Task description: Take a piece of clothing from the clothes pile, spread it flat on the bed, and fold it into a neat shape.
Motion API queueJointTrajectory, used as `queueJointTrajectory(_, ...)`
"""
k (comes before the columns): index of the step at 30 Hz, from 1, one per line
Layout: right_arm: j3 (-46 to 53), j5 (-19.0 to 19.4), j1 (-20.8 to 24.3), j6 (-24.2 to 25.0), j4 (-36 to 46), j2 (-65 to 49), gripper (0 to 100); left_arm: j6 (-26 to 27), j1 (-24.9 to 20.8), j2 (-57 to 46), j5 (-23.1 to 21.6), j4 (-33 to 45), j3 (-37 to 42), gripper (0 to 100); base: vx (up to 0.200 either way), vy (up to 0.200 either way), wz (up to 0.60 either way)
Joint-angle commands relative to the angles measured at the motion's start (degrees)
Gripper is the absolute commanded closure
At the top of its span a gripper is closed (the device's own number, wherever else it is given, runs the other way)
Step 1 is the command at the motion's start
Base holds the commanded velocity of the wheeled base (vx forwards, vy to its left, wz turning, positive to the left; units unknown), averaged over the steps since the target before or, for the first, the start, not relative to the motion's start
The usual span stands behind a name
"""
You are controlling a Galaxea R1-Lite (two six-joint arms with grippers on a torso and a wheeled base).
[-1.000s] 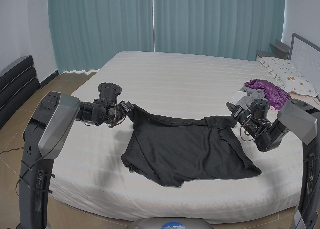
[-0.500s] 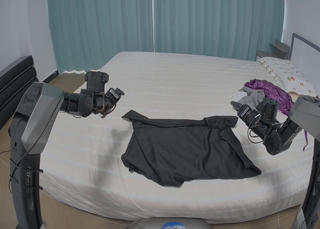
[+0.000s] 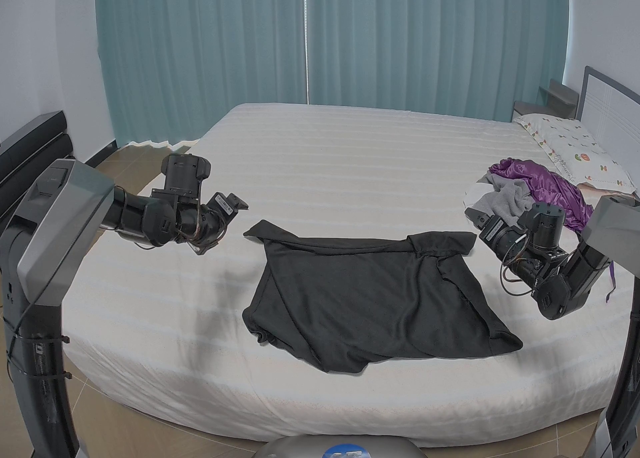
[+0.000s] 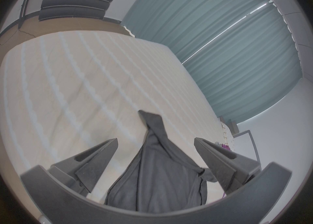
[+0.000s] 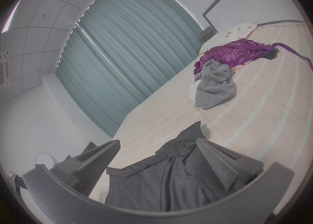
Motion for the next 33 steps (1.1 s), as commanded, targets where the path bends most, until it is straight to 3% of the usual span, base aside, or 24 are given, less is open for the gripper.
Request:
queueJointTrajectory(1, 7.8, 0.2, 0.4, 1.6, -3.5, -4.0, 0, -0.1, -0.3, -11.7, -2.1, -5.5, 17.4, 0, 0.0, 0.0, 0.0)
queueJointTrajectory(2, 7.8, 0.2, 0.4, 1.6, -3.5, -4.0, 0, -0.1, -0.3, -11.7, -2.1, -5.5, 17.4, 0, 0.0, 0.0, 0.0)
queueJointTrajectory(3, 10.4, 0.2, 0.7, 2.8, -5.1, -4.8, 0, -0.2, -0.4, -13.7, -1.9, -8.7, 22.7, 0, 0.0, 0.0, 0.0)
queueJointTrajectory(8, 16.0, 0.2, 0.3, 4.1, -9.5, -4.8, 0, -1.3, -0.3, -18.7, -2.1, -15.3, 34.4, 0, 0.0, 0.0, 0.0)
queueJointTrajectory(13, 19.7, 0.2, 0.4, 6.3, -12.7, -5.1, 0, -3.7, -1.2, -21.8, -2.6, -21.5, 42.1, 0, 0.0, 0.0, 0.0)
queueJointTrajectory(18, 21.8, 0.2, 0.8, 8.1, -13.9, -4.3, 0, -4.5, -3.2, -21.6, -2.7, -24.3, 44.6, 0, 0.0, 0.0, 0.0)
queueJointTrajectory(33, 24.6, 0.2, 0.8, 9.7, -15.3, -3.3, 0, -7.9, -4.2, -21.2, -2.7, -24.6, 45.6, 0, 0.0, -0.2, 0.0)
